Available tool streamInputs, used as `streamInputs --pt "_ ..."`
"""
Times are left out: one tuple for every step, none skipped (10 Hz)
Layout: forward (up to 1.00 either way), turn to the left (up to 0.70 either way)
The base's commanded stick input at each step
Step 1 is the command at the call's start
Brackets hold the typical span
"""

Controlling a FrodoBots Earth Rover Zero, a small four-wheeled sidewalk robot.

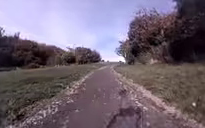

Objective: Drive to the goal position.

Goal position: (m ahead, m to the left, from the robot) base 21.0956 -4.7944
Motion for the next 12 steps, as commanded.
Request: streamInputs --pt "0.85 0.0" --pt "0.85 0.0" --pt "0.85 0.0" --pt "0.85 0.0" --pt "0.85 0.0" --pt "0.85 0.0" --pt "0.85 0.0" --pt "0.85 0.0" --pt "0.85 0.0" --pt "0.85 0.0" --pt "0.85 0.0" --pt "0.85 0.0"
